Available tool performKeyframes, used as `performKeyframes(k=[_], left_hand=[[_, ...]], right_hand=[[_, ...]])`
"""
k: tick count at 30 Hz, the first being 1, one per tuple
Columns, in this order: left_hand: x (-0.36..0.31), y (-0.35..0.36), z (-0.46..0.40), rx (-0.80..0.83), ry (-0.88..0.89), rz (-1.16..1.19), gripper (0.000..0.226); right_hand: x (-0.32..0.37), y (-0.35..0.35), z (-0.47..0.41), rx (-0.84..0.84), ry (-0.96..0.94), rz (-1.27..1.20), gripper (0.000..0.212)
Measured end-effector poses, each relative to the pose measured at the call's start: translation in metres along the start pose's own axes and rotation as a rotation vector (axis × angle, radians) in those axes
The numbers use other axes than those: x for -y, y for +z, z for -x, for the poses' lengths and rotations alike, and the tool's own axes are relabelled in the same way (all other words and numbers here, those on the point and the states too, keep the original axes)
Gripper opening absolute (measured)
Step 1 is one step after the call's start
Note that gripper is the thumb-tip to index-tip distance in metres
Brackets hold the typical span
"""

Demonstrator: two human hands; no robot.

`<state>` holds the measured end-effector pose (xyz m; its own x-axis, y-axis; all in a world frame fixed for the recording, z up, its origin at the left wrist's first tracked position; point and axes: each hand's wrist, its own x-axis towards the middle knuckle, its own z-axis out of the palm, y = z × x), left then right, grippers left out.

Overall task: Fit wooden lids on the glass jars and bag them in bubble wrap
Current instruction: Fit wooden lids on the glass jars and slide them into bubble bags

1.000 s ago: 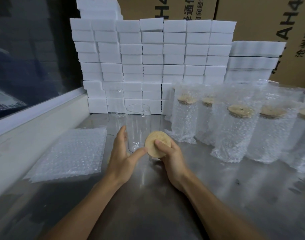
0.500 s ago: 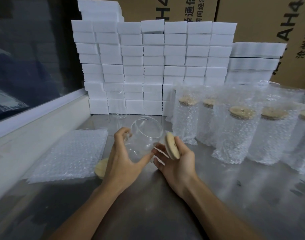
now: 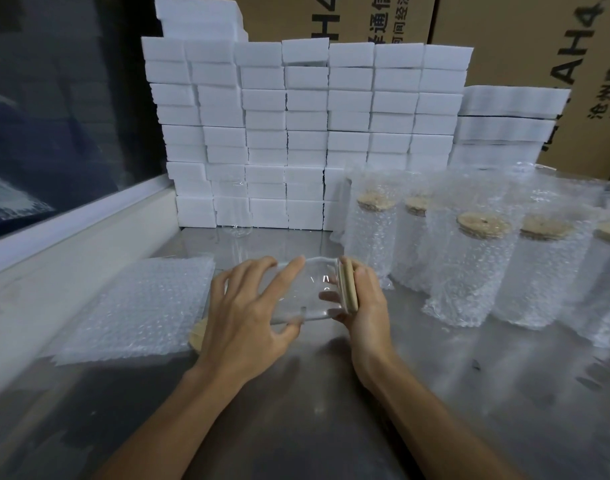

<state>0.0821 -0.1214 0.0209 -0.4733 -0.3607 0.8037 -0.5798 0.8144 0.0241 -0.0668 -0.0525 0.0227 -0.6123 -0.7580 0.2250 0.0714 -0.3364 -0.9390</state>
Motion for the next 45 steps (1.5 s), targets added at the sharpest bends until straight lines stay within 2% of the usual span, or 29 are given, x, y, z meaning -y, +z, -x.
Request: performKeyframes(k=[5,10,14,16,21,24,26,28,30,32,34,36,38,40,42,45], left_hand=[[-0.002,-0.003,-0.002,0.040,0.021,0.042,0.087],[-0.003,-0.011,-0.003,0.074,0.023,0.193,0.087],[0.003,-0.016,-0.006,0.011,0.075,0.209,0.088],[0.004,-0.017,-0.007,-0.035,0.094,0.172,0.086],[0.002,-0.015,-0.007,-0.071,0.111,0.073,0.081],[0.000,-0.017,-0.008,-0.035,0.085,0.143,0.084],[-0.003,-0.021,-0.008,0.025,0.032,0.304,0.089],[-0.007,-0.026,-0.008,0.136,-0.082,0.606,0.090],[-0.010,-0.028,-0.010,0.279,-0.229,0.920,0.086],[-0.013,-0.029,-0.012,0.392,-0.301,1.102,0.077],[-0.016,-0.028,-0.012,0.378,-0.314,1.064,0.078],[-0.018,-0.027,-0.009,0.263,-0.258,0.779,0.088],[-0.020,-0.024,-0.007,0.114,-0.109,0.375,0.089],[-0.021,-0.022,-0.008,0.052,0.000,0.164,0.089],[-0.019,-0.023,-0.008,0.105,-0.036,0.227,0.091],[-0.015,-0.025,-0.007,0.257,-0.237,0.624,0.089]], right_hand=[[0.007,0.002,0.002,-0.009,-0.125,0.035,0.029],[0.014,0.004,0.013,0.030,-0.338,0.158,0.044],[0.016,0.006,0.019,0.035,-0.557,0.241,0.039],[0.016,0.009,0.021,0.011,-0.590,0.260,0.035],[0.016,0.013,0.022,-0.023,-0.491,0.271,0.033],[0.021,0.013,0.023,-0.009,-0.442,0.243,0.029],[0.028,0.012,0.023,0.014,-0.439,0.200,0.027],[0.034,0.010,0.023,0.070,-0.421,0.132,0.033],[0.040,0.006,0.020,0.141,-0.329,-0.013,0.039],[0.042,0.003,0.018,0.189,-0.228,-0.117,0.038],[0.042,0.002,0.015,0.187,-0.183,-0.111,0.037],[0.038,0.003,0.014,0.130,-0.180,-0.047,0.042],[0.034,0.004,0.014,0.069,-0.177,-0.009,0.048],[0.030,0.004,0.015,0.037,-0.146,-0.017,0.055],[0.029,0.004,0.016,0.043,-0.099,-0.039,0.052],[0.031,0.004,0.015,0.066,-0.068,-0.031,0.064]])
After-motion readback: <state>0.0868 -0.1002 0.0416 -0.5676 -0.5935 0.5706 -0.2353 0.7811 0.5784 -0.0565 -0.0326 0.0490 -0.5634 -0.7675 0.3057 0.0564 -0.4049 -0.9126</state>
